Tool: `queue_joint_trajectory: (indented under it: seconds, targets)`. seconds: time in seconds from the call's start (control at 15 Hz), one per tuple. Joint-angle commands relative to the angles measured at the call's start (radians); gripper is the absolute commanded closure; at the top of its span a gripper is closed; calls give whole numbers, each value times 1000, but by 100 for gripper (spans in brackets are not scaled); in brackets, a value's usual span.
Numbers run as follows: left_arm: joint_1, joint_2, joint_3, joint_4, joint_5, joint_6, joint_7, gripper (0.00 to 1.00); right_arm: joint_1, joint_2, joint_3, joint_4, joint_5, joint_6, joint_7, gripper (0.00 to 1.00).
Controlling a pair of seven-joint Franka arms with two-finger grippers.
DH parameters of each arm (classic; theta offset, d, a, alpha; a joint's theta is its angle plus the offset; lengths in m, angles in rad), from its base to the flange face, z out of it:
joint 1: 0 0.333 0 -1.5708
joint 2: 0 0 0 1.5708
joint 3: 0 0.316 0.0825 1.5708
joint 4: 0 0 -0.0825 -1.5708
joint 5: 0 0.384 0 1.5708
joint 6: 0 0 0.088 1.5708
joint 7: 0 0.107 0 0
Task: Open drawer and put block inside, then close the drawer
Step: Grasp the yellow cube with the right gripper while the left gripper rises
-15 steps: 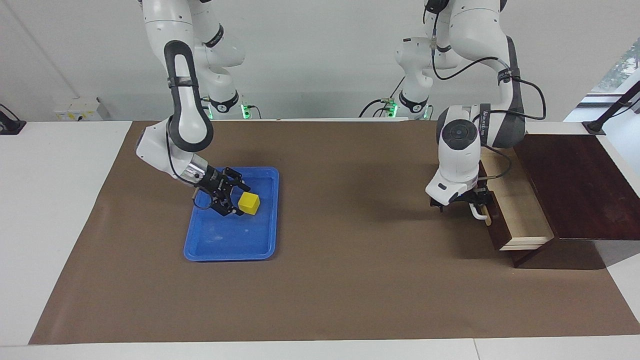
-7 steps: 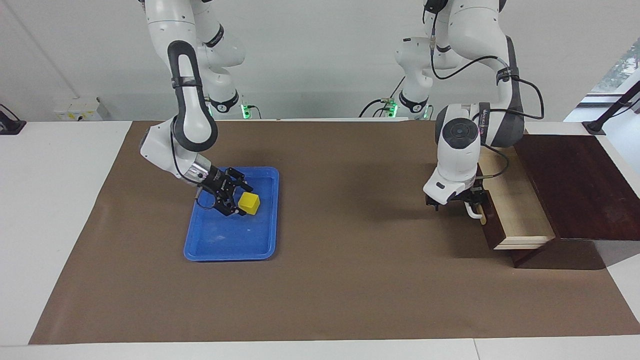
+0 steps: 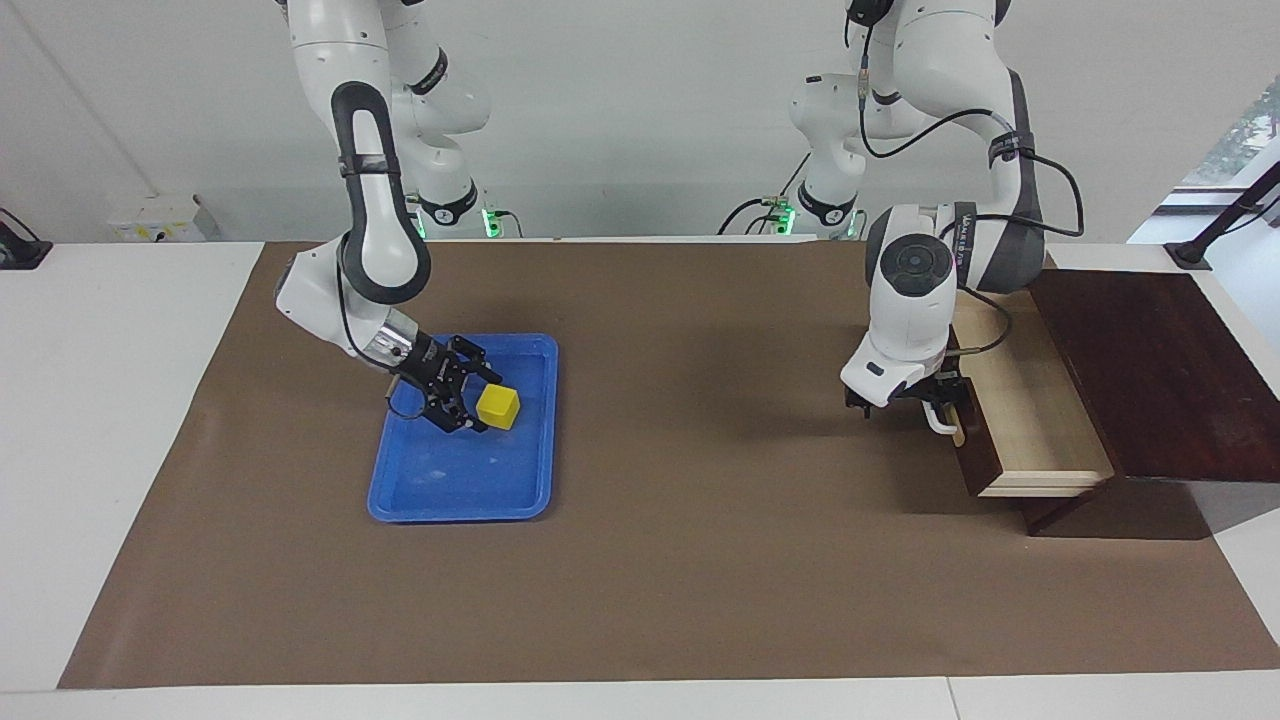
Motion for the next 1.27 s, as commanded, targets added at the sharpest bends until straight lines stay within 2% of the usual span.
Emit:
queue_joint_trajectory:
  seconds: [0.0,0.4,0.47,0.53,0.67,0.74,0.8,0.87,1.07,1.2]
  targets:
    - [-17,-13,6,67,-29,-107,72,0,-15,-13,9,-21,24,10,-36,0]
    - [-26,-20,5,273,-53,-368,102,0,-15,-13,8,-21,26,13,-30,0]
    - [-26,-26,5,300,-79,-397,96,0,-15,-13,8,-22,26,13,-29,7]
    - [-27,-29,5,333,-119,-425,81,0,-15,-13,9,-22,26,14,-27,21]
    - [-26,-29,5,391,-203,-462,-76,0,-15,-13,9,-22,26,14,-24,59]
    - [-27,-33,6,408,-254,-465,-175,0,-13,-13,9,-22,26,17,-24,72]
    - [-27,-33,5,411,-285,-468,-253,0,-13,-11,9,-21,26,19,-23,90]
    - [-30,-33,3,413,-308,-467,-353,0,-13,-11,9,-19,26,19,-15,100]
    - [-72,-42,3,408,-381,-398,-830,0,2,-8,9,1,24,51,34,100]
    - [-92,-50,-2,384,-395,-327,-1144,0,19,-16,8,66,4,24,123,100]
